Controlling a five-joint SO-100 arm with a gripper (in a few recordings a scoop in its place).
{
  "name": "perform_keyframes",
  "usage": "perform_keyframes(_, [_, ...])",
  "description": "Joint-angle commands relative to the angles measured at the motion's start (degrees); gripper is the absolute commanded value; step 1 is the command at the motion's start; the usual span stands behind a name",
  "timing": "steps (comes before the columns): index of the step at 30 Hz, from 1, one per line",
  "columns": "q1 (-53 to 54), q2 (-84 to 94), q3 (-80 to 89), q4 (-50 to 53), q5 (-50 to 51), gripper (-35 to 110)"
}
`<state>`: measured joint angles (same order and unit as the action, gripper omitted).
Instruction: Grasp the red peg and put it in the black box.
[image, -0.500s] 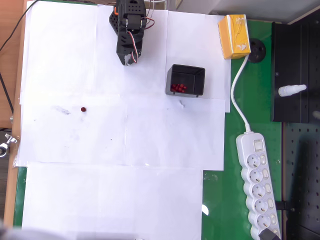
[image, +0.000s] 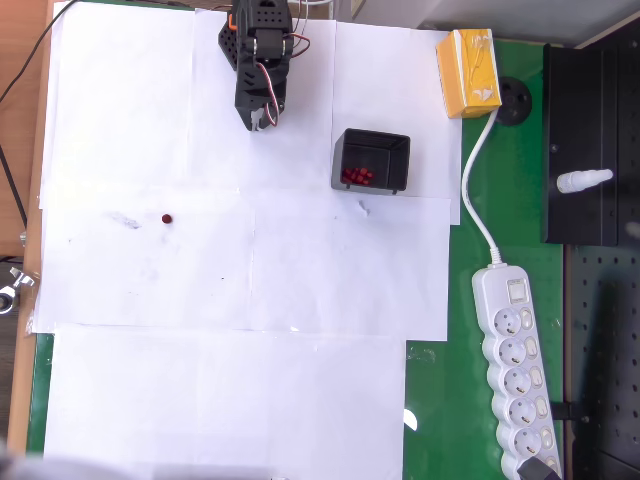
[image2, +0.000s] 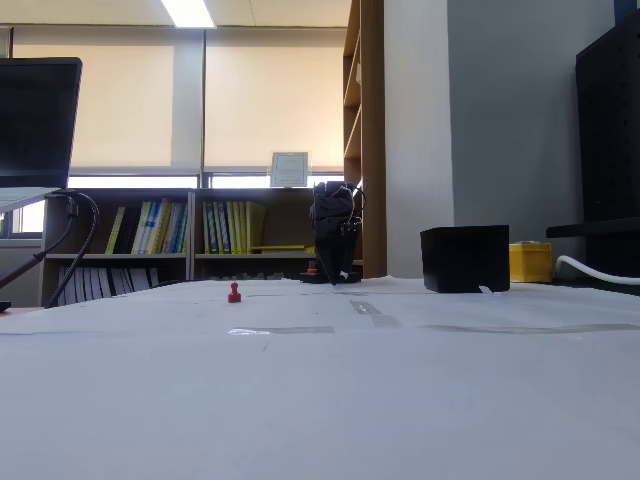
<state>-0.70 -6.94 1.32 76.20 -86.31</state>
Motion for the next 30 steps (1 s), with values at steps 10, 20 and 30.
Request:
perform_keyframes(10, [1.5, -6.2, -4.7, 4.9, 4.5, 0])
perform_keyframes(20, [0.0, -6.5, -4.8, 1.6, 4.7, 0])
perform_keyframes(30, [1.1, 3.4, -4.8, -17.5, 4.4, 0])
